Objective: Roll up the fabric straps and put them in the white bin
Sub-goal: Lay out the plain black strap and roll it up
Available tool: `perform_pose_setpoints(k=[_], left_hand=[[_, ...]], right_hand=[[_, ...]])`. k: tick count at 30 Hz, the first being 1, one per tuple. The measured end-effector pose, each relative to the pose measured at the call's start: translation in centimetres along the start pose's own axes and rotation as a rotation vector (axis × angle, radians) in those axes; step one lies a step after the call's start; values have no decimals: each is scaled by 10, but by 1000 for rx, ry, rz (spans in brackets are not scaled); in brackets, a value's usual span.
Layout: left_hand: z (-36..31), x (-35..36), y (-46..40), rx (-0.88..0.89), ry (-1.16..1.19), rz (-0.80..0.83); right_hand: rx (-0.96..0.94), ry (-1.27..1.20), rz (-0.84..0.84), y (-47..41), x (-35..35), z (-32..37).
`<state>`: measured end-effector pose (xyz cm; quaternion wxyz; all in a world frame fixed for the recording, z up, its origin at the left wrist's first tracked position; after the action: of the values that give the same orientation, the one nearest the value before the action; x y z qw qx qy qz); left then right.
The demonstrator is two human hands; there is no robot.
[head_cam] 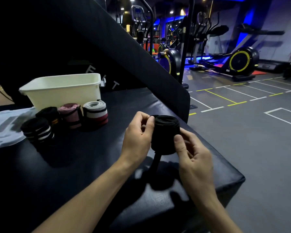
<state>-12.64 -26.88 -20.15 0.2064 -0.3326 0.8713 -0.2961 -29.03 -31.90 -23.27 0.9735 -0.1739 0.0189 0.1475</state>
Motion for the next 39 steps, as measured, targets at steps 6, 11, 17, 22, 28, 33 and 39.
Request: perform_pose_setpoints(k=[6,11,17,22,28,33,39], left_hand=[[-7,13,3,27,38,107],[-2,14,0,-3,198,302],[-3,4,-3,-11,201,278],[5,-1,-6,-179,270,302],[9,-2,-2,-251,251,498],[11,3,-1,-124,82,569],[9,3,-3,-137,46,607]], right_hand=[[-24,103,83,-2,16,-5],[-68,121,52,-8,1,-2],[-66,20,164,-5,2,4],[-56,-38,355,2,6,11],[-28,-30,524,4,5,7],[-46,35,453,2,-2,1],[5,-82,528,2,0,1]])
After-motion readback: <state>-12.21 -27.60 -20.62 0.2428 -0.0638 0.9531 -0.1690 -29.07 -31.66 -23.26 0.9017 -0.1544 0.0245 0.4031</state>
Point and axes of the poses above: each hand's wrist, its own y-axis away from the middle knuckle, its own x-axis out of the palm, z = x × y, the point moved 6 cm from there along -y, towards the middle knuckle, and after that the axes turned 10 degrees about x, right-handed, at the moved point
